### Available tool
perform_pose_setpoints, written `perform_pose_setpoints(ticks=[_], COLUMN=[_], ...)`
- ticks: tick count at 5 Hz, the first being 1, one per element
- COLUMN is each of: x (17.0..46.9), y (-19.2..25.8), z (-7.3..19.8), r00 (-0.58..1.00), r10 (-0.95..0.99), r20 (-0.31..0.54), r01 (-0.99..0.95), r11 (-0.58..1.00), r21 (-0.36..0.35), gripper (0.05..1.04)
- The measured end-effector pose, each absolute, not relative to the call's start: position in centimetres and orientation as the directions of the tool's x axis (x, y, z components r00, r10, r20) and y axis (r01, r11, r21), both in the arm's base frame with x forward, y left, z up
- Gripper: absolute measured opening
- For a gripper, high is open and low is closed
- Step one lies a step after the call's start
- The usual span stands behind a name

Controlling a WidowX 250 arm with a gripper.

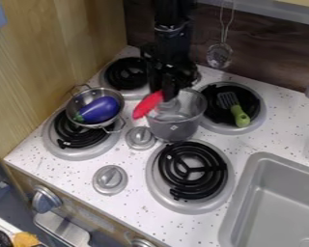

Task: Put red fork in grey pot

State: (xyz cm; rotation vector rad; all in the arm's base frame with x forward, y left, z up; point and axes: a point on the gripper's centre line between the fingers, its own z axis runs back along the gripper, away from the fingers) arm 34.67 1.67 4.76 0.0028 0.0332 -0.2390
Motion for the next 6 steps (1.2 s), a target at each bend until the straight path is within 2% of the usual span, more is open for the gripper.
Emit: perform_pose_setpoints(ticks=[3, 5, 6], x=[35.0, 35.4, 35.3], y=[2.5, 2.7, 2.6], z=[1.2, 0.8, 0.4], r00=[0.976, 0.982, 0.985], r10=[-0.207, -0.186, -0.172], r20=[-0.074, -0.035, -0.018], r01=[0.205, 0.185, 0.172], r11=[0.978, 0.983, 0.985], r21=[-0.031, -0.017, -0.016], gripper=[0.317, 0.317, 0.414])
